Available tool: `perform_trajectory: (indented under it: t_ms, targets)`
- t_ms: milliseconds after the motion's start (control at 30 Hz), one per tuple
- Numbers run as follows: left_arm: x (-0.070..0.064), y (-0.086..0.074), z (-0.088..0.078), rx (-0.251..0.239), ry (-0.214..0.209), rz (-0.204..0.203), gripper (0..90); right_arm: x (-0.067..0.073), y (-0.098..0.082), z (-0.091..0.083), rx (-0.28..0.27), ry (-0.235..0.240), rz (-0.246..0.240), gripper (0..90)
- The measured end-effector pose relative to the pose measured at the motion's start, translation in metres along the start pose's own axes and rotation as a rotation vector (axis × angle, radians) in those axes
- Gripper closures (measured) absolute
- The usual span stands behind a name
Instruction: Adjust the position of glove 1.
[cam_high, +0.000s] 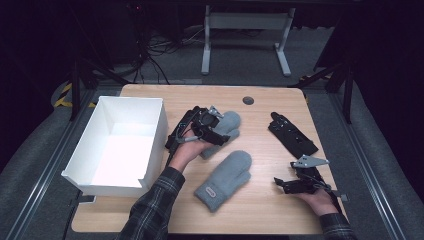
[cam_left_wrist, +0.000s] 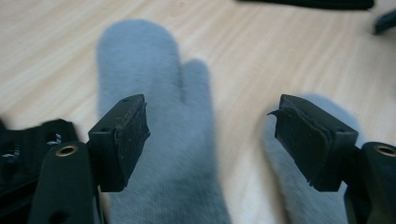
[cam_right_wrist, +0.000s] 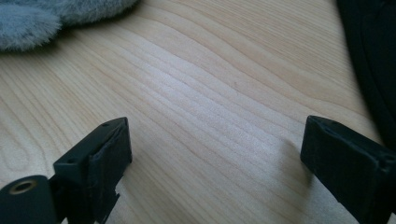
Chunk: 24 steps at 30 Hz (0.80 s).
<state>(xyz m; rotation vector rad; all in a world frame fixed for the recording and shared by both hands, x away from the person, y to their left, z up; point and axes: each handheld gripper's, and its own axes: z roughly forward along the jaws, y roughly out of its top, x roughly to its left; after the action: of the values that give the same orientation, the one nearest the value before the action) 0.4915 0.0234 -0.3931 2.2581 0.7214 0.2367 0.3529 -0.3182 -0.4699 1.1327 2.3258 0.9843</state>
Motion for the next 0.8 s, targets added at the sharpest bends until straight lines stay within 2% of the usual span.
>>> perform_trajectory:
  t_ms: [33, 267, 433, 533, 633, 667, 800]
  targets:
    - [0.005, 0.002, 0.004, 0.007, 0.019, -0.004, 26.1, 0.0, 0.0, 0.0, 0.0, 0.0, 0.0, 9.0]
    - [0.021, 0.004, 0.018, 0.022, 0.053, -0.015, 25.8, 0.0, 0.0, 0.0, 0.0, -0.001, 0.001, 9.0]
    - [0.029, -0.001, 0.034, 0.051, 0.052, -0.034, 25.8, 0.0, 0.0, 0.0, 0.0, -0.003, 0.001, 9.0]
    - [0.031, -0.005, 0.044, 0.096, 0.054, -0.031, 25.6, 0.0, 0.0, 0.0, 0.0, -0.004, 0.003, 9.0]
    - [0.031, -0.007, 0.05, 0.113, 0.053, -0.037, 25.6, 0.0, 0.0, 0.0, 0.0, -0.004, 0.002, 9.0]
    - [0.032, -0.008, 0.052, 0.124, 0.042, -0.042, 27.2, 0.0, 0.0, 0.0, 0.0, -0.004, 0.002, 9.0]
    - [0.032, -0.01, 0.055, 0.128, 0.035, -0.044, 31.4, 0.0, 0.001, 0.0, 0.0, -0.005, 0.002, 9.0]
